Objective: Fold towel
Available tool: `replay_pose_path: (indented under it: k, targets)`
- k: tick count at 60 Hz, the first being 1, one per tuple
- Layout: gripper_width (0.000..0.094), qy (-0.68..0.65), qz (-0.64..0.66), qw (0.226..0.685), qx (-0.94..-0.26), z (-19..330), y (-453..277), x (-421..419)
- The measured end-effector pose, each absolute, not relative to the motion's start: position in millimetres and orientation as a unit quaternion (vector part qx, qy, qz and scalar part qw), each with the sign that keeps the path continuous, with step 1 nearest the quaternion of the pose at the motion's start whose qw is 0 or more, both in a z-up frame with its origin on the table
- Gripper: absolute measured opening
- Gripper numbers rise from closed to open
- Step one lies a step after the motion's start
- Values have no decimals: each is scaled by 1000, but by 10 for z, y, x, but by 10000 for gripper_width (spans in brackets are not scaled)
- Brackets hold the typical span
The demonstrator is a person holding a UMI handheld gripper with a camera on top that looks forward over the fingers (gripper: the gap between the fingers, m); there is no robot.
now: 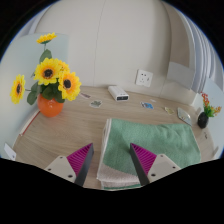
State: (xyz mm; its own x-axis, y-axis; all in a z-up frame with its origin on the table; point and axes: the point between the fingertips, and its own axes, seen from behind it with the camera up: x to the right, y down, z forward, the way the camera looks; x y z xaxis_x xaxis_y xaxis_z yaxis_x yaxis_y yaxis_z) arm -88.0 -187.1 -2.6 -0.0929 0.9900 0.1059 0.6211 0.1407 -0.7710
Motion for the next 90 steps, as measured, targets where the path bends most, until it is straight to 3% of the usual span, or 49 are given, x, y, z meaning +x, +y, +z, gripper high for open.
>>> replay_pose_path:
  k: [3,4,8,14,16,21,26,34,38,42,45,52,64,71,77,80,83,89,90]
  targets:
    - [656,-682,286,316,-595,-64,-1868,-904]
    - [579,-681,283,316,-597,-72,-1846,-912]
    - [109,-679,248,342,-600,-94,-1597,-1046]
    - [38,-694,223,351,-588,-80,-1634,-895]
    - [37,-692,224,342,-595,-61,-1679,-887]
    - [36,-680,260,271,-630,31,-1910,-744]
    - [35,-651,319,221,-652,422,-2095,-672]
    - [35,-611,372,206,-667,1209,-1832,-641]
    - [35,-601,376,206,-675,1420,-1534,-651]
    - [36,-598,365,235,-674,1512,-1094,-698]
    - [35,-595,351,257,-675,1503,-754,-718]
    - [35,-588,326,263,-692,1296,-102,-786]
    - [36,-611,249,291,-693,559,734,-854]
    - [46,-630,204,312,-681,208,1083,-868]
    - [55,-651,189,330,-657,152,1170,-884]
    - [126,-657,192,332,-649,170,1147,-895]
    - [267,-665,194,337,-637,204,1140,-902]
    - [869,-659,168,372,-633,400,1333,-884]
    - [850,-657,167,377,-632,452,1353,-878]
